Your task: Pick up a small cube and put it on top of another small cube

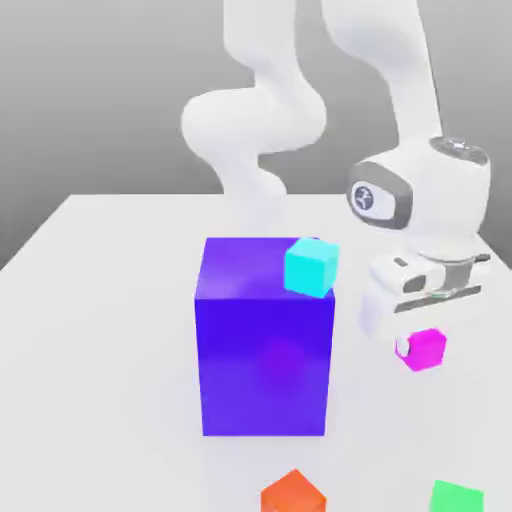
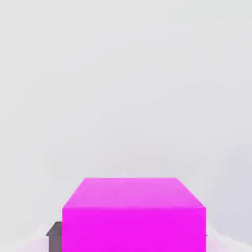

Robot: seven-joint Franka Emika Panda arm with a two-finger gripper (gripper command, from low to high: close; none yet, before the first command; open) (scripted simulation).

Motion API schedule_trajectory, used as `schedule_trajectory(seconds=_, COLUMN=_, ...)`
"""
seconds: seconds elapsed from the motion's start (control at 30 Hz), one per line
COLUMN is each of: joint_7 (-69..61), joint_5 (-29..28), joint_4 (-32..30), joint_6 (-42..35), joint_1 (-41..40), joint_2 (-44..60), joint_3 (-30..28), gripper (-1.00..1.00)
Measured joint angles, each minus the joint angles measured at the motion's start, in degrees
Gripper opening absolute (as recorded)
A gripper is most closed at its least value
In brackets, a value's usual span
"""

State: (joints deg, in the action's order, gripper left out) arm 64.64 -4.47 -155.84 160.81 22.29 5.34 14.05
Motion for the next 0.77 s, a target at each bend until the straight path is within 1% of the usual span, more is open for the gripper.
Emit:
schedule_trajectory(seconds=0.2, joint_7=-3.8, joint_5=-1.0, joint_4=12.2, joint_6=-7.3, joint_1=-2.6, joint_2=5.3, joint_3=-2.4, gripper=-1.0)
schedule_trajectory(seconds=0.47, joint_7=-10.5, joint_5=0.0, joint_4=28.7, joint_6=-16.6, joint_1=-7.4, joint_2=12.0, joint_3=-5.1, gripper=-1.0)
schedule_trajectory(seconds=0.53, joint_7=-11.0, joint_5=-0.4, joint_4=30.7, joint_6=-15.5, joint_1=-7.7, joint_2=15.0, joint_3=-5.8, gripper=-1.0)
schedule_trajectory(seconds=0.6, joint_7=-10.6, joint_5=-1.1, joint_4=31.4, joint_6=-12.4, joint_1=-7.3, joint_2=18.9, joint_3=-6.7, gripper=-1.0)
schedule_trajectory(seconds=0.63, joint_7=-10.4, joint_5=-1.4, joint_4=31.5, joint_6=-11.1, joint_1=-7.0, joint_2=20.3, joint_3=-7.0, gripper=1.0)
schedule_trajectory(seconds=0.77, joint_7=-10.4, joint_5=-1.4, joint_4=31.5, joint_6=-11.1, joint_1=-7.0, joint_2=20.3, joint_3=-7.0, gripper=1.0)
